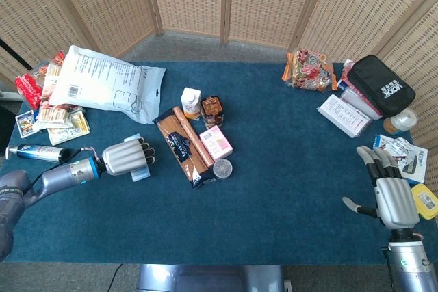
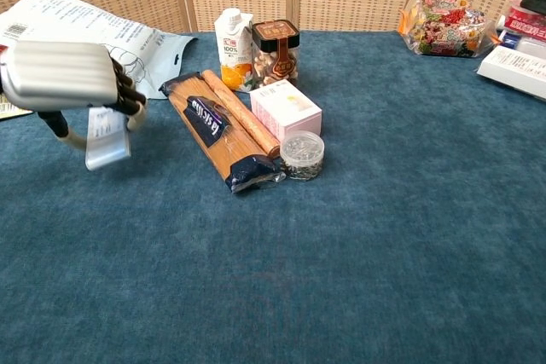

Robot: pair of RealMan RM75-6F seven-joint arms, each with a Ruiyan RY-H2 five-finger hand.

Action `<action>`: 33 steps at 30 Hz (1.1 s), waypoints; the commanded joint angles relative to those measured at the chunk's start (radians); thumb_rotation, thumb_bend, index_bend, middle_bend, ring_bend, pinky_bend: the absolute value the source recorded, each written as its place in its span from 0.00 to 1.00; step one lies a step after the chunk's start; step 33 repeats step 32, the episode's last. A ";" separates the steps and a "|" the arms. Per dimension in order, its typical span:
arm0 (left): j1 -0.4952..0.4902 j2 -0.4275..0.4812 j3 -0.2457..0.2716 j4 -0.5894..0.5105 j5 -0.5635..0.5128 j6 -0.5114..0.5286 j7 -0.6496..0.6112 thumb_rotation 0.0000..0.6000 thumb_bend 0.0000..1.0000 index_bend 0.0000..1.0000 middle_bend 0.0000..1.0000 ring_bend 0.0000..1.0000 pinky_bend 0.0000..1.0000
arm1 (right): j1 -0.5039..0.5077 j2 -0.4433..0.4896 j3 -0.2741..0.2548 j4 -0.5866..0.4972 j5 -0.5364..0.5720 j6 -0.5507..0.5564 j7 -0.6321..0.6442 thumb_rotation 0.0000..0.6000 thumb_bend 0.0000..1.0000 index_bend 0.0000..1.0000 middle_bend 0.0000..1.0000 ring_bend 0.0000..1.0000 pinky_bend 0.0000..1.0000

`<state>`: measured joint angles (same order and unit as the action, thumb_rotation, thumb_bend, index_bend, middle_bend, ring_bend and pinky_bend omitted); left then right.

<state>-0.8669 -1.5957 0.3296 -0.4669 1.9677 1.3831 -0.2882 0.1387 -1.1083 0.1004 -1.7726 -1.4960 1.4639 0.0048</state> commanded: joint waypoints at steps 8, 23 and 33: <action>-0.065 0.209 -0.106 -0.286 -0.047 0.082 0.141 1.00 0.15 0.71 0.60 0.52 0.60 | -0.002 0.001 -0.004 -0.009 -0.011 0.005 -0.007 1.00 0.00 0.00 0.00 0.00 0.00; -0.171 0.420 -0.263 -0.619 -0.093 -0.006 0.321 1.00 0.15 0.69 0.58 0.52 0.62 | -0.007 0.004 -0.006 -0.016 -0.023 0.015 -0.007 1.00 0.00 0.00 0.00 0.00 0.00; -0.189 0.437 -0.320 -0.677 -0.101 -0.036 0.359 1.00 0.14 0.68 0.57 0.52 0.62 | -0.006 0.005 -0.006 -0.014 -0.021 0.012 -0.003 1.00 0.00 0.00 0.00 0.00 0.00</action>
